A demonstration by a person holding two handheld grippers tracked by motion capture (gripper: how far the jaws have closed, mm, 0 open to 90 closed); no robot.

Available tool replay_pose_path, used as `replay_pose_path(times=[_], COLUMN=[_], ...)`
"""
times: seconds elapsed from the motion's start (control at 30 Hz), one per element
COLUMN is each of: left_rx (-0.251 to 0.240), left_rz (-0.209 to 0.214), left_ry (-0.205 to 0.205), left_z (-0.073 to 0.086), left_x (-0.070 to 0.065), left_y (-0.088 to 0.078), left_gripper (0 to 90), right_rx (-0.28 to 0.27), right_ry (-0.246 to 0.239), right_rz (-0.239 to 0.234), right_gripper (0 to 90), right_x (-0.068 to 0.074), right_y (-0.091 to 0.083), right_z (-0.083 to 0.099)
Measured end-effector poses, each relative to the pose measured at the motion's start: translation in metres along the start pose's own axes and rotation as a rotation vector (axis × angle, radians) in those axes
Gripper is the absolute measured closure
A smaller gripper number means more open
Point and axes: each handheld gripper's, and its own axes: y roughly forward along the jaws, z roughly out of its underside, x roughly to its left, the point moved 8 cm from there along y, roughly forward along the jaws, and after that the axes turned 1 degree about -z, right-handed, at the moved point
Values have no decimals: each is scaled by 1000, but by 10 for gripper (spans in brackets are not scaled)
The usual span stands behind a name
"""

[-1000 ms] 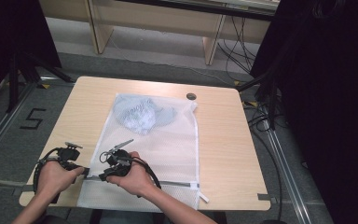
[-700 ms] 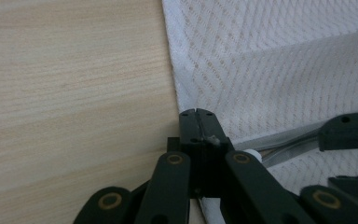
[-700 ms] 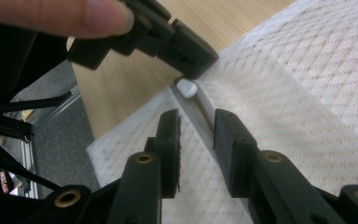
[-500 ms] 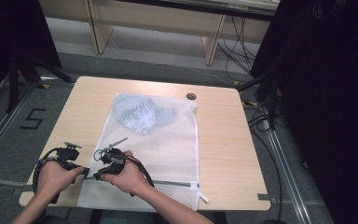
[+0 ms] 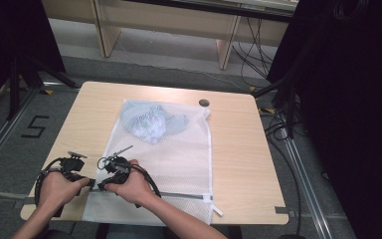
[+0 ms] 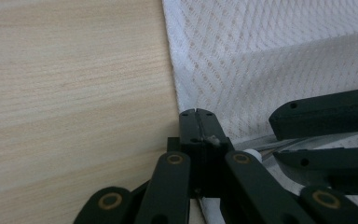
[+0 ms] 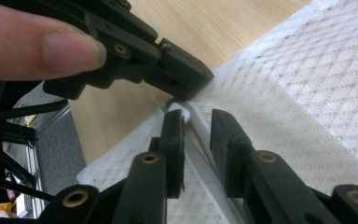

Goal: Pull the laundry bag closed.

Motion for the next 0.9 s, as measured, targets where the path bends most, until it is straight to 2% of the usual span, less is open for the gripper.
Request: replay_pose_path(times=[0.03, 0.07, 0.13, 0.2, 0.23, 0.43, 0.67, 0.7, 0.73, 0.83, 0.9], left_rx=[1, 1, 1, -1, 0, -1, -1, -2, -4, -1, 1], left_rz=[2, 1, 7, 6, 7, 10, 10, 10, 9, 11, 9], left_ry=[0, -1, -3, -5, -6, -8, -9, -9, -9, -8, -6], left_z=[0, 0, 0, 0, 0, 0, 0, 0, 0, 0, 0], left_x=[0, 0, 0, 0, 0, 0, 0, 0, 0, 0, 0], left_y=[0, 0, 0, 0, 0, 0, 0, 0, 0, 0, 0], left_gripper=[899, 899, 899, 899, 899, 899, 899, 899, 899, 899, 899], right_rx=[6, 6, 11, 13, 12, 26, 32, 28, 28, 38, 48], right_ry=[-3, -14, -21, -7, -22, -6, -11, -20, -20, -18, -26], right_rz=[-2, 22, 11, -10, 10, -13, -12, 11, 12, -5, 10], right_gripper=[757, 760, 766, 770, 772, 781, 781, 785, 788, 815, 828], right_x=[1, -1, 1, 4, 2, 5, 7, 5, 5, 8, 7], right_y=[0, 0, 2, 4, 5, 8, 12, 12, 13, 14, 14], right_z=[0, -1, -3, -4, -5, -4, -6, -6, -7, -6, -5])
